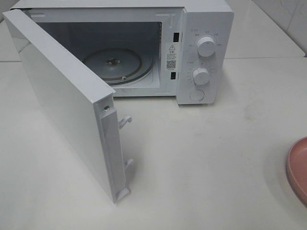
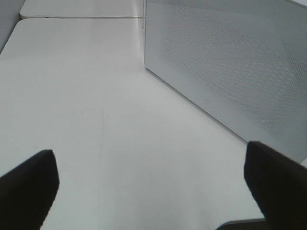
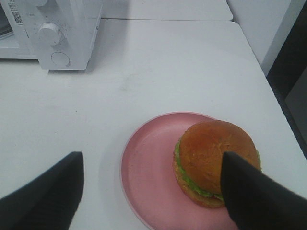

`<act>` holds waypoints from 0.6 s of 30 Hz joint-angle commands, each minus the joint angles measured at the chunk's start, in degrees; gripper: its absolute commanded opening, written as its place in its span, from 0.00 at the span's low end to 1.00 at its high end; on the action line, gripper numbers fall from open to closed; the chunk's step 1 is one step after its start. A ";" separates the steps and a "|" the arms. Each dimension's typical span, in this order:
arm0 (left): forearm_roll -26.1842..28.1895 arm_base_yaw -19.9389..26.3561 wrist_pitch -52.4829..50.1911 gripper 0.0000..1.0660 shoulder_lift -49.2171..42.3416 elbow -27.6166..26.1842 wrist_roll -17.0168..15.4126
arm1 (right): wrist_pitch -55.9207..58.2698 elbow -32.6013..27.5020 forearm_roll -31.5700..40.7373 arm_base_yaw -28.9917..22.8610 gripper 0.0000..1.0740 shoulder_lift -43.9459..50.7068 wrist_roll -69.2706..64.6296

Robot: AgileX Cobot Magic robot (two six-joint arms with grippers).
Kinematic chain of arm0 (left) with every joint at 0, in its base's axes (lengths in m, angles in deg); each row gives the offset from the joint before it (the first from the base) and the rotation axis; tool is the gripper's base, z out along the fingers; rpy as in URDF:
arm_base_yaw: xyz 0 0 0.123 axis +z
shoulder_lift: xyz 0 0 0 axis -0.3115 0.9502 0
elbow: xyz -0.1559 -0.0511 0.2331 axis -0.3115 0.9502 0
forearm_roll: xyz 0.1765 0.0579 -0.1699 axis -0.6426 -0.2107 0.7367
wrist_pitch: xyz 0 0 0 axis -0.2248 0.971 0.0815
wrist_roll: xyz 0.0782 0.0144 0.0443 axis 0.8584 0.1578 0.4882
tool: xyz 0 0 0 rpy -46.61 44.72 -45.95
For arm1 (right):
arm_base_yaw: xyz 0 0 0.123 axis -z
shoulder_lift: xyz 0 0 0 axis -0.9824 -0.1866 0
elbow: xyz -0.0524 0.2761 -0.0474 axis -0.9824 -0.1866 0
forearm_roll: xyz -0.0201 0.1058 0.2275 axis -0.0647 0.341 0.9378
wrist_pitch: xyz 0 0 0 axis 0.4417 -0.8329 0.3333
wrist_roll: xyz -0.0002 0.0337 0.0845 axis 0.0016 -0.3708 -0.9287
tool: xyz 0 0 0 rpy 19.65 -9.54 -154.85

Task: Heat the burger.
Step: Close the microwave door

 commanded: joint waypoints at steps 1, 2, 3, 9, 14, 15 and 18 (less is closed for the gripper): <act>0.40 0.17 -0.63 0.93 -0.40 0.00 -0.23 | -0.40 -0.11 0.17 0.40 0.70 1.66 0.52; 0.40 0.17 -0.63 0.93 -0.23 0.00 -0.23 | -0.40 -0.11 0.17 0.40 0.70 1.66 0.52; 0.40 0.17 -0.63 0.93 -0.23 0.00 -0.23 | -0.40 -0.11 0.17 0.40 0.70 1.66 0.52; 0.40 0.17 -0.63 0.93 -0.23 0.00 -0.23 | -0.40 -0.11 0.17 0.40 0.70 1.66 0.40; 0.40 0.17 -0.63 0.93 -0.23 0.00 -0.23 | -0.40 -0.11 0.17 0.40 0.70 1.66 0.40; 0.40 0.17 -0.63 0.93 -0.23 0.00 -0.23 | -0.40 -0.11 0.17 0.40 0.70 1.66 0.40; 0.40 0.17 -0.63 0.93 -0.23 0.00 -0.23 | -0.40 -0.11 0.17 0.40 0.70 1.66 0.40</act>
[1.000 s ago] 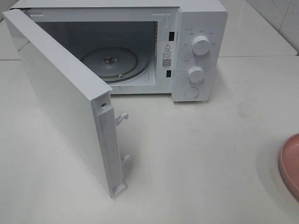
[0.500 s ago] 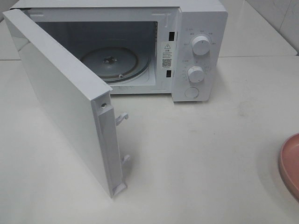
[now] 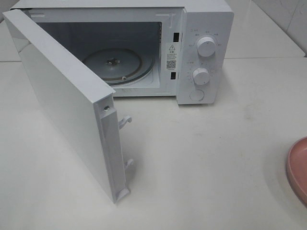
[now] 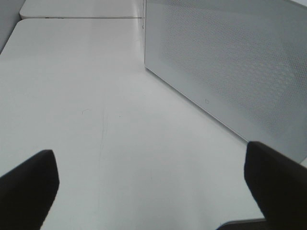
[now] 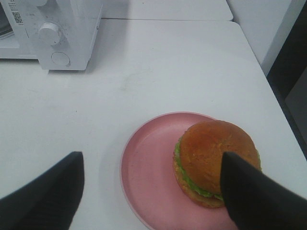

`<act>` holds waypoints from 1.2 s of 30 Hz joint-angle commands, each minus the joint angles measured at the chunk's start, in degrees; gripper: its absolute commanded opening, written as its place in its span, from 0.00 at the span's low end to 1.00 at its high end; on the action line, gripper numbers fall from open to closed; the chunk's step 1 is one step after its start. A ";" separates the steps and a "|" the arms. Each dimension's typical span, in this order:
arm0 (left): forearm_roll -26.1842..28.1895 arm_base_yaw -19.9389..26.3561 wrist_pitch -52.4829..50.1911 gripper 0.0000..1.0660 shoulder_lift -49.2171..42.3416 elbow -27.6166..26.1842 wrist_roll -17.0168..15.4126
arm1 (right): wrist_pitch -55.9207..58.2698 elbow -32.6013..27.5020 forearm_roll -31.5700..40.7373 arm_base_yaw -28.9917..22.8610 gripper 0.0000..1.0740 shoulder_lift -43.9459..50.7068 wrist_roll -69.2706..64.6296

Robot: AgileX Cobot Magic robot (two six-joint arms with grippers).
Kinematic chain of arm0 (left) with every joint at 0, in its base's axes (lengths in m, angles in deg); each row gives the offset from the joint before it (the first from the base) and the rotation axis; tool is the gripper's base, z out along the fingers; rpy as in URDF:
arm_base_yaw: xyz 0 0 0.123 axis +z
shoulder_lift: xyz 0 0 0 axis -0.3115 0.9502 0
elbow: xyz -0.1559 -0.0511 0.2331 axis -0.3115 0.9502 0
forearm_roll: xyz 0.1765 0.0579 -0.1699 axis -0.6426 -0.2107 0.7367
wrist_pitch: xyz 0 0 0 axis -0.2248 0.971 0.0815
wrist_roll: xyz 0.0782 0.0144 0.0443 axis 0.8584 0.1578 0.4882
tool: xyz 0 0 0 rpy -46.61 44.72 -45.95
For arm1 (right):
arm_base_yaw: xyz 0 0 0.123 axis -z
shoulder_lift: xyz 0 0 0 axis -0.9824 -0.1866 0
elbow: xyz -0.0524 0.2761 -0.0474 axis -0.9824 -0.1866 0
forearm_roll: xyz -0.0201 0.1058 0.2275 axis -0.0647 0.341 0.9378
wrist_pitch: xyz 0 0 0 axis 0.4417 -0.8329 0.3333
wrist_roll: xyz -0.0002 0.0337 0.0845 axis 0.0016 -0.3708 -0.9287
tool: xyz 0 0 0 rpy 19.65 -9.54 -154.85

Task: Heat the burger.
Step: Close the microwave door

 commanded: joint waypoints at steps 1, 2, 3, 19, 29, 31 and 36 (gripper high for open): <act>0.40 0.17 -0.63 0.93 -0.23 0.00 -0.23 | -0.40 -0.11 0.17 0.40 0.70 1.66 0.40; 0.40 0.17 -0.63 0.93 -0.23 0.00 -0.23 | -0.40 -0.11 0.17 0.40 0.70 1.66 0.40; 0.40 0.17 -0.63 0.93 -0.23 0.00 -0.23 | -0.40 -0.11 0.17 0.40 0.70 1.66 0.40; -0.34 0.17 -1.03 0.93 0.23 -0.29 -1.03 | -0.40 -0.11 0.17 0.40 0.70 1.66 0.46; 0.29 0.17 -9.45 0.82 8.77 -1.60 -0.40 | -0.40 -0.11 0.17 0.40 0.70 1.66 0.46; 0.52 0.17 -14.50 0.63 13.46 -1.43 -0.40 | -0.40 -0.11 0.17 0.40 0.70 1.66 0.46; 1.49 0.17 -17.65 0.40 19.02 -0.97 -0.40 | -0.40 -0.11 0.17 0.40 0.70 1.66 0.46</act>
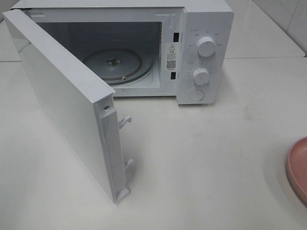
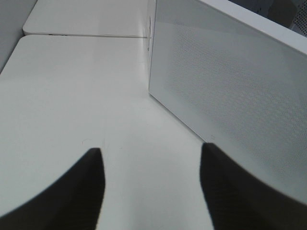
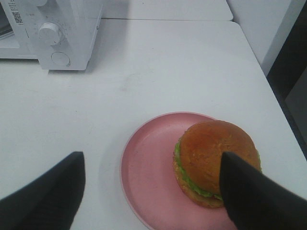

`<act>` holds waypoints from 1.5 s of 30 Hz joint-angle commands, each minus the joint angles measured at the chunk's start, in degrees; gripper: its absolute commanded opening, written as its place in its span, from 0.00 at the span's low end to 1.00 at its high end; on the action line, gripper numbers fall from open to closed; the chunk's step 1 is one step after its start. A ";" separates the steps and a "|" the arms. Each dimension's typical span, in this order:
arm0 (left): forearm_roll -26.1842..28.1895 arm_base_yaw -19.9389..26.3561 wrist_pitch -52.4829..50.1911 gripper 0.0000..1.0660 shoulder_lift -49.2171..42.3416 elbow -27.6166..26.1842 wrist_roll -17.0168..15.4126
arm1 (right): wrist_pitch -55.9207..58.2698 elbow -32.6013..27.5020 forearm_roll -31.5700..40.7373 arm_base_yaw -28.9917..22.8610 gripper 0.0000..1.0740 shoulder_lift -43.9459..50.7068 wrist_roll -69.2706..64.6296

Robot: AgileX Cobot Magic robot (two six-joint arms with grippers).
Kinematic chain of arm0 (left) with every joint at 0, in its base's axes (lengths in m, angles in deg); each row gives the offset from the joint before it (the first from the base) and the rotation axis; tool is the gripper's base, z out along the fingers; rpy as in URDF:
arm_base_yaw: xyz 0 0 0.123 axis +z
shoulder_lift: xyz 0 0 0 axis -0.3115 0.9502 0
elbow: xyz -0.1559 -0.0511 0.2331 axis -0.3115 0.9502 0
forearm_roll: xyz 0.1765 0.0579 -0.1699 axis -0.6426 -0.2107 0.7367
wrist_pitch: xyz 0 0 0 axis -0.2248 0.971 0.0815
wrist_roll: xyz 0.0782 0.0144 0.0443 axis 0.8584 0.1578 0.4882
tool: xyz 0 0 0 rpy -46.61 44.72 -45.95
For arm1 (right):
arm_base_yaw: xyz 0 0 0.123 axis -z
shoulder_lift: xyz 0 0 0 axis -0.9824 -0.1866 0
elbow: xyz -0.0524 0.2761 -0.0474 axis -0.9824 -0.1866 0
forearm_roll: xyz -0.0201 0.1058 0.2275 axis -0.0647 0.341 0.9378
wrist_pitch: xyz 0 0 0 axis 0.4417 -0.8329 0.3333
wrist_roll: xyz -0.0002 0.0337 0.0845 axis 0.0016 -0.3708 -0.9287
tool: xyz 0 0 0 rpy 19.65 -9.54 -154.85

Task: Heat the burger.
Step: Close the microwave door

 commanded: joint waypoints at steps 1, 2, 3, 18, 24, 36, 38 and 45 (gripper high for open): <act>1.09 0.17 -4.76 0.27 5.79 0.34 0.06 | -0.34 -0.11 0.17 0.40 0.70 1.66 0.46; 1.09 0.17 -4.76 0.27 5.79 0.34 0.06 | -0.34 -0.11 0.17 0.40 0.70 1.66 0.46; 1.03 0.17 -6.59 0.14 8.48 0.34 0.06 | -0.34 -0.11 0.17 0.40 0.70 1.66 0.46; 1.66 -0.11 -40.39 0.00 23.09 7.10 3.78 | -0.34 -0.11 0.17 0.40 0.70 1.66 0.46; 1.26 -0.11 -59.87 0.00 30.02 12.66 3.67 | -0.34 -0.11 0.17 0.40 0.70 1.66 0.46; -20.68 -0.11 -84.91 0.00 50.13 15.13 -12.78 | -0.34 -0.11 0.17 0.40 0.70 1.66 0.46; -23.66 -0.11 -87.15 0.00 52.88 15.13 -14.50 | -0.34 -0.11 0.17 0.40 0.70 1.66 0.46; -29.39 -1.55 -96.54 0.00 60.22 15.13 -19.19 | -0.34 -0.11 0.17 0.40 0.70 1.66 0.46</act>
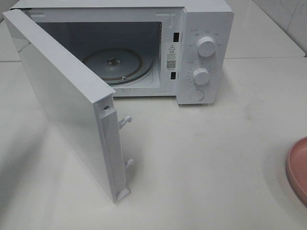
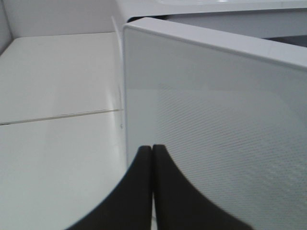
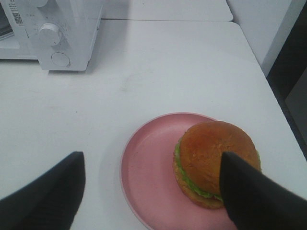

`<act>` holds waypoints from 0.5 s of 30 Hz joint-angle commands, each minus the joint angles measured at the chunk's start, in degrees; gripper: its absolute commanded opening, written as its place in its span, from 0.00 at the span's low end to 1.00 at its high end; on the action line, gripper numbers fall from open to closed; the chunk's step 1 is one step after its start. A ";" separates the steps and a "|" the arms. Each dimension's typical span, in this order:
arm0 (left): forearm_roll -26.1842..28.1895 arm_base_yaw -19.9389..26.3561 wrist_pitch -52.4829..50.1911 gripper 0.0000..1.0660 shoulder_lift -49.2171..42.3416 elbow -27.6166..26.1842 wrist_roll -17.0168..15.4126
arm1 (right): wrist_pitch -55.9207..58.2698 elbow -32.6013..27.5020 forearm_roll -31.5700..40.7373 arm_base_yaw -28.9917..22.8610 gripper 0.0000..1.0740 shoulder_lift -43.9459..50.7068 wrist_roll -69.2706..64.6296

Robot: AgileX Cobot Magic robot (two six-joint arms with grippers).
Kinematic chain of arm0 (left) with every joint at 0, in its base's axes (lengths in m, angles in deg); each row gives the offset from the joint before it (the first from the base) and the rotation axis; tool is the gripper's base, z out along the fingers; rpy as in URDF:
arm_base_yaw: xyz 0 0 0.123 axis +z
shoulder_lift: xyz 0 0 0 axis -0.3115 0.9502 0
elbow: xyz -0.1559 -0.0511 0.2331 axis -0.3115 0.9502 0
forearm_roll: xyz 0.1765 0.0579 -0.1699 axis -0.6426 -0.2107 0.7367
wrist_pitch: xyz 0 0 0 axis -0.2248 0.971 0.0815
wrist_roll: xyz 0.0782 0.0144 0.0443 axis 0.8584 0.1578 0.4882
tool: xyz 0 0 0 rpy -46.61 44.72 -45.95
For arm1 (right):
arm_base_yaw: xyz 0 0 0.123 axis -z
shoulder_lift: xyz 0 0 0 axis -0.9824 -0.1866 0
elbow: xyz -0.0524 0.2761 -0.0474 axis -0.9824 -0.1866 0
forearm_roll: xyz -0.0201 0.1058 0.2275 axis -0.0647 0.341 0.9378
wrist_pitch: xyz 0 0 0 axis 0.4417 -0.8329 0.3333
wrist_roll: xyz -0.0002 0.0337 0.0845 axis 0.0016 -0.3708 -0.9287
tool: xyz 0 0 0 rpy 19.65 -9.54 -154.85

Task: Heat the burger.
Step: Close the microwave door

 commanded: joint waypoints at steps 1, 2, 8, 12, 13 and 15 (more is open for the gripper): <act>-0.97 -3.50 -6.42 0.00 4.24 -0.06 -2.23 | -0.23 -0.11 0.17 0.40 0.70 1.66 0.46; -0.97 -3.50 -6.42 0.00 4.24 -0.06 -2.23 | -0.23 -0.11 0.17 0.40 0.70 1.66 0.46; 9.05 -12.78 -6.88 0.00 8.65 -0.69 5.04 | -0.23 -0.11 0.17 0.40 0.70 1.66 0.46; 18.51 -20.11 -6.82 0.00 11.63 -2.81 7.96 | -0.23 -0.11 0.17 0.40 0.70 1.66 0.46; 18.51 -20.11 -6.82 0.00 11.63 -2.81 7.96 | -0.23 -0.11 0.17 0.40 0.70 1.66 0.46; 21.89 -24.01 -6.76 0.00 13.29 -4.24 10.31 | -0.23 -0.11 0.17 0.40 0.70 1.66 0.40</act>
